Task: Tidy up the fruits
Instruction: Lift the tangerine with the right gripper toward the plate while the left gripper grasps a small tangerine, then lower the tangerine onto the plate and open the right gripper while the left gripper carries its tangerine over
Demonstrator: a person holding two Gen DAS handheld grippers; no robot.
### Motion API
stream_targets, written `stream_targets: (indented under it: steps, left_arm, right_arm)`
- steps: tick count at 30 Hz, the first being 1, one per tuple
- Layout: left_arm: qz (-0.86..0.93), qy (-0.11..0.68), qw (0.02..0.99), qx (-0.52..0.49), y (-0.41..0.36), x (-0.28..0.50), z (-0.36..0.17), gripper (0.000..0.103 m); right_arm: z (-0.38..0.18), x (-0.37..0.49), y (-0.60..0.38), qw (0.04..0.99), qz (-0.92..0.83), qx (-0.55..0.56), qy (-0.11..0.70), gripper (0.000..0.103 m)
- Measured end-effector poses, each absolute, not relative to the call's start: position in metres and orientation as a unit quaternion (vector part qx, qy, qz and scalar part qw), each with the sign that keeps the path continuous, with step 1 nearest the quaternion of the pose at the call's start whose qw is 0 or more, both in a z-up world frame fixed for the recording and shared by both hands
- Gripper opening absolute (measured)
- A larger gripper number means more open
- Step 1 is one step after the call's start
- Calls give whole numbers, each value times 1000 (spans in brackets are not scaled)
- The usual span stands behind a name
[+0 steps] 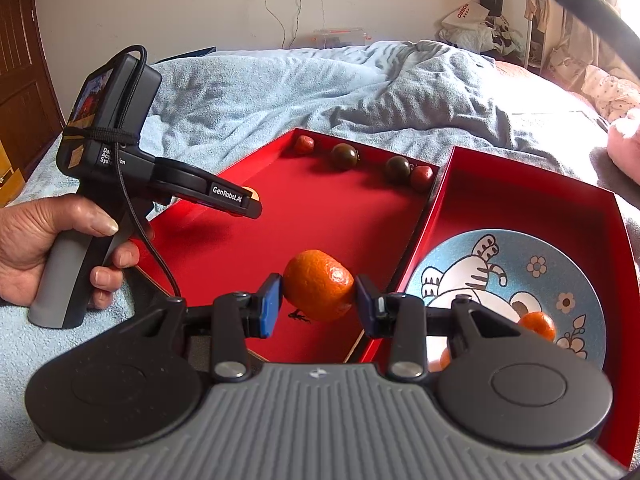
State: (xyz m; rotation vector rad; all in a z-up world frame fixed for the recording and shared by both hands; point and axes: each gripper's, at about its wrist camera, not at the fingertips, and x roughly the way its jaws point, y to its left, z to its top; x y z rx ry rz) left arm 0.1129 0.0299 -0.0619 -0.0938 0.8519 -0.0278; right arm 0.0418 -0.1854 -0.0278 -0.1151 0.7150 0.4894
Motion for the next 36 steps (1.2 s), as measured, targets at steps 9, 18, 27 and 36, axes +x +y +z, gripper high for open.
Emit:
stream_targets:
  steps: [9,18,27,36]
  left_arm:
    - [-28,402,915,-18,14,102,-54,34]
    - [-25,398,917,-11,10,99,-51,34]
    - [-33,395,918,2,0,97,-45,34]
    - [-76,378,922,18,-41,97,-23,34]
  right_arm:
    - [-25,41,-189,909,235,-51,341,45]
    - [-22,33,-198,911,231,-44,340,45]
    - [-24,32,-216,915,213,-32,340,45]
    - [-26,36,-259,925,169,-18,339,45]
